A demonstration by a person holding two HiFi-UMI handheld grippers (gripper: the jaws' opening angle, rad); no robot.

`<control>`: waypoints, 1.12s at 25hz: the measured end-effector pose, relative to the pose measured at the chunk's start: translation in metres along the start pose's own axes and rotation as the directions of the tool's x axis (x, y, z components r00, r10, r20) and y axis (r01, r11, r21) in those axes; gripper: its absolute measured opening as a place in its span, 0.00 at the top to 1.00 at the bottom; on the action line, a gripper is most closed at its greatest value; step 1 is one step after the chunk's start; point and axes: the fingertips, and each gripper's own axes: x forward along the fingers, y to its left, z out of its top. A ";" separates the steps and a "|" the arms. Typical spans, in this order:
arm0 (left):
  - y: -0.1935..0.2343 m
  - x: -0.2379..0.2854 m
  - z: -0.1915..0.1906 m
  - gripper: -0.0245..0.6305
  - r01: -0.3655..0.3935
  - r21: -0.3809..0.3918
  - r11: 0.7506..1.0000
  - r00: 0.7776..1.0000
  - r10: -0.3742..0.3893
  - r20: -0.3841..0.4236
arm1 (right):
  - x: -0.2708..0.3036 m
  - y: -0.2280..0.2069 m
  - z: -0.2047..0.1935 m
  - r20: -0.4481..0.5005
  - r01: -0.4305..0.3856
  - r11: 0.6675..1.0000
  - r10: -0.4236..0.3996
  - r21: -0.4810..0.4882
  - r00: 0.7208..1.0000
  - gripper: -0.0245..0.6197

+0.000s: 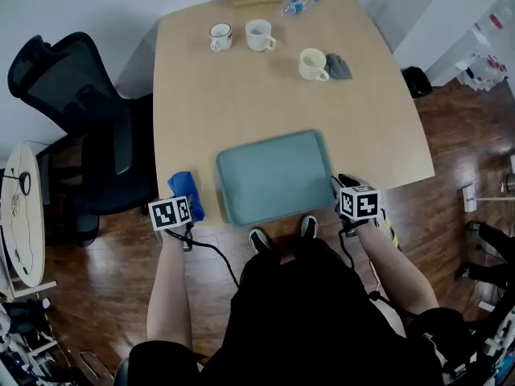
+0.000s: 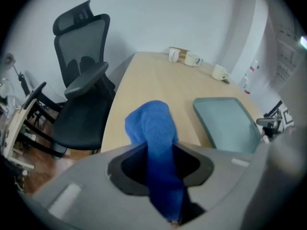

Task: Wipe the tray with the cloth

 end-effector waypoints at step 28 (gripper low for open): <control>-0.203 0.081 0.090 0.76 0.126 0.219 0.968 0.978 -0.083 -0.193 | 0.008 0.009 -0.028 -0.028 -0.059 0.992 0.063 0.116 0.998 0.94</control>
